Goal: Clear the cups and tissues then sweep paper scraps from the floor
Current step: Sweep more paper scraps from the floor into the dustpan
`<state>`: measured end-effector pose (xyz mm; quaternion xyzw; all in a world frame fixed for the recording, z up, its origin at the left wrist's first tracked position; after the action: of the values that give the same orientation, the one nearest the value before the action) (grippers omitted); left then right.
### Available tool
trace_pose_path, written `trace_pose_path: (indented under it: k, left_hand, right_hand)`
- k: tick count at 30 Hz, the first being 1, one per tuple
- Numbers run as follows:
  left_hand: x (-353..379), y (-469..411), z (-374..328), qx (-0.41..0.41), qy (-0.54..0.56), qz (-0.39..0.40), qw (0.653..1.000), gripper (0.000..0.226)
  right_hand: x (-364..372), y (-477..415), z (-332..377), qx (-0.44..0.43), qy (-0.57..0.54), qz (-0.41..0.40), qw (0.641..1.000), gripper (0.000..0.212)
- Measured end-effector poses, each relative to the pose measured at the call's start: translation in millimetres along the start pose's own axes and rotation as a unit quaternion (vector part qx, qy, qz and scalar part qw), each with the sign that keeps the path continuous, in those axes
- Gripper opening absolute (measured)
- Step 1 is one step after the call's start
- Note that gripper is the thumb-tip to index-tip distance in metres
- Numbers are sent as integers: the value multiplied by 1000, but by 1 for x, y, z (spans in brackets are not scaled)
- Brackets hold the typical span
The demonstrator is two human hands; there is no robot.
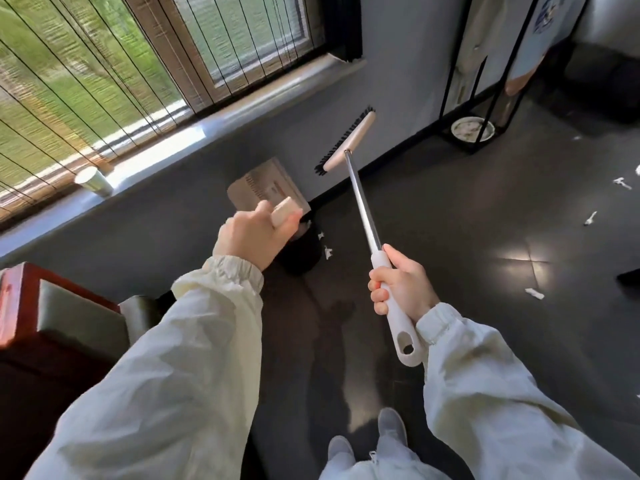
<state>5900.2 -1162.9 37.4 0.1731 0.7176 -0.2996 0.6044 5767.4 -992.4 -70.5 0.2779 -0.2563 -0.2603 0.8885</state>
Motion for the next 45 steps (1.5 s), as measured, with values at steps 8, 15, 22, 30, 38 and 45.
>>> trace_pose_path:
  k: [8,15,22,30,38,45]
  left_hand:
    - [-118,-5,-3,-4,231,-158,960,38]
    - [-49,58,-97,125,297,40,946,75]
    - [47,172,-221,195,334,174,906,57]
    - [78,320,-416,319,356,275,834,50]
    - [85,495,-658,421,339,352,764,45]
    - [60,567,-865,435,343,331,764,46]
  right_hand:
    - [-1,54,11,-51,-48,-25,997,62]
    - [-42,130,-44,-90,-106,-104,985,66]
    - [-132,239,-123,-84,-268,-196,939,47]
    - [-272,374,-237,-59,-388,-317,863,41]
    - [-457,546,-333,-84,-410,-466,780,31]
    - [-617,675,-352,-91,-450,-475,751,24]
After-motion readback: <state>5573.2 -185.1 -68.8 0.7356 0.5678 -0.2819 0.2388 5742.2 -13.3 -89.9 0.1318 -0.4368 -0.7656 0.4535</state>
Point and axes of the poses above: each hand's wrist, its own y-axis away from the middle knuckle, its own x-axis out of the palm, z = x × y, the point moved 9 cm from there along -y, towards the middle knuckle, and after that the axes turned 5 degrees about x, right-handed, at the moved point
